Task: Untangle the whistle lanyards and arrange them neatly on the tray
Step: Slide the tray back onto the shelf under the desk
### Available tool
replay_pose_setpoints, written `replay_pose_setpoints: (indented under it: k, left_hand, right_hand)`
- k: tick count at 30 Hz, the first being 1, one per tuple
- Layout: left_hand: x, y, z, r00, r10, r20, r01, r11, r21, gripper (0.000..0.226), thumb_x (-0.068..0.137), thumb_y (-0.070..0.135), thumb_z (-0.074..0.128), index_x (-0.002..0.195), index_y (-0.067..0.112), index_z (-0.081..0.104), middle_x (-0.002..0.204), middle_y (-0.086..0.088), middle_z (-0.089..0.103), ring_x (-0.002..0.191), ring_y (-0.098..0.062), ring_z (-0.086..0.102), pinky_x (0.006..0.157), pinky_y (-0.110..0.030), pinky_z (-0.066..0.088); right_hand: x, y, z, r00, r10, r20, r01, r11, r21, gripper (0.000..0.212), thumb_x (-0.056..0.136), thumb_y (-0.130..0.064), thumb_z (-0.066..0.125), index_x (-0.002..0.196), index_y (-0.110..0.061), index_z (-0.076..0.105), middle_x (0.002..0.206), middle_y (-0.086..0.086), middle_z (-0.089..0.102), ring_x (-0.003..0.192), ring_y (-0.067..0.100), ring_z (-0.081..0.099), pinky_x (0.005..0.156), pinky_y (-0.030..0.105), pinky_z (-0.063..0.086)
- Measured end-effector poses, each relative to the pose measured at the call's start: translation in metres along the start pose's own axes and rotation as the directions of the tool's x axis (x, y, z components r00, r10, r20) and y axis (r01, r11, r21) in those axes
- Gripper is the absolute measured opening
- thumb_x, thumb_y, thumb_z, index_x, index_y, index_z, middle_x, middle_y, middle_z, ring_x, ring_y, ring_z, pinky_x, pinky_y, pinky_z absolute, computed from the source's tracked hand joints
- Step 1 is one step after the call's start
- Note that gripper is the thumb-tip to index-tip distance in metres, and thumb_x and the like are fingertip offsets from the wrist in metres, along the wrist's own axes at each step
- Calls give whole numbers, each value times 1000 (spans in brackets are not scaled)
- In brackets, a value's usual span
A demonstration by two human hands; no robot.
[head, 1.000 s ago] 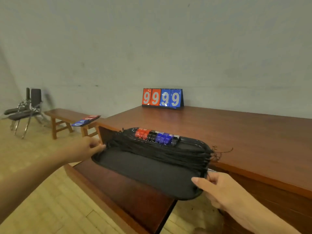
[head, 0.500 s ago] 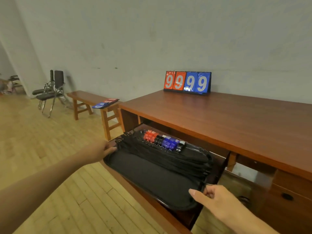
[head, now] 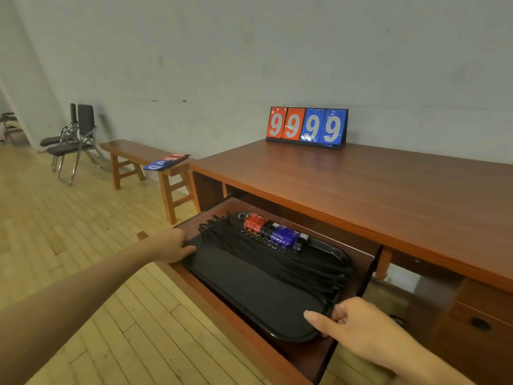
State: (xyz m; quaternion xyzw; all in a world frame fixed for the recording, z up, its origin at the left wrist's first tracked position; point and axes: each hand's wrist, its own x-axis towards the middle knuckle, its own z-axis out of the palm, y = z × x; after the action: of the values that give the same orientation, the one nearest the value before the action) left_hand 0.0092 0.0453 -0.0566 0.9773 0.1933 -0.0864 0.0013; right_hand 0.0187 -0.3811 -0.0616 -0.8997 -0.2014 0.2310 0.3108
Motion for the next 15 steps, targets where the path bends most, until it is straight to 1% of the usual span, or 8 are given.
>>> replay_pose_setpoints:
  k: [2,4,6,7,8,11,13,15]
  left_hand:
    - [-17,3,-13,993,72,93,-71,997,-10,53,96,62,49,126,19,60,119,-3,65,104,-17,64,92,-31,55]
    - [-37,3,-24,969,91,229,-86,996,-30,86,85,74,54,152,23,35,149,-5,41,130,-23,52,107,-34,47]
    - [-55,2,-28,950,97,296,-102,995,2,126,57,94,56,159,36,11,161,-3,11,137,-27,45,113,-39,43]
    - [-62,2,-27,954,122,273,-132,991,19,135,44,98,53,158,41,10,161,-1,7,134,-25,47,111,-37,45]
    - [-66,2,-23,962,153,227,-171,984,58,133,42,98,52,157,44,12,160,0,9,129,-21,51,107,-35,48]
    - [-64,6,-11,958,286,32,-286,937,200,105,69,77,69,154,42,18,148,5,23,117,-14,54,93,-28,55]
    - [-62,10,-8,942,331,-56,-312,925,218,102,73,71,71,153,40,17,144,6,26,112,-10,52,86,-24,56]
    - [-61,15,-6,930,347,-117,-321,926,199,103,74,69,71,154,37,16,144,6,27,108,-8,53,82,-22,57]
  right_hand:
    - [-3,-4,-3,1000,-19,19,21,994,-105,70,74,-85,50,69,-20,76,45,-6,48,44,5,44,51,22,36]
    - [-5,-5,-4,999,-45,-16,41,985,-168,65,79,-81,50,69,-21,72,49,-9,59,47,4,52,57,25,48]
    - [-7,-5,-1,989,-100,-111,64,954,-293,65,81,-82,45,69,-21,63,57,-5,61,53,7,57,64,30,54]
    - [-9,-8,1,979,-133,-156,67,926,-371,65,82,-83,41,70,-21,59,61,-4,63,56,8,59,65,29,54]
    - [-10,-11,4,968,-167,-190,68,896,-439,65,84,-83,36,72,-22,57,64,-4,63,60,8,60,65,28,55]
    - [-12,-22,18,919,-317,-236,137,815,-562,64,85,-84,24,78,-26,49,65,-6,59,61,6,58,66,28,54]
    - [-8,-26,26,882,-410,-234,193,766,-613,62,85,-85,19,80,-28,44,65,-7,57,58,6,57,63,29,55]
    - [-1,-30,29,865,-451,-219,227,742,-631,59,86,-83,19,83,-29,43,67,-7,57,59,5,57,63,29,55]
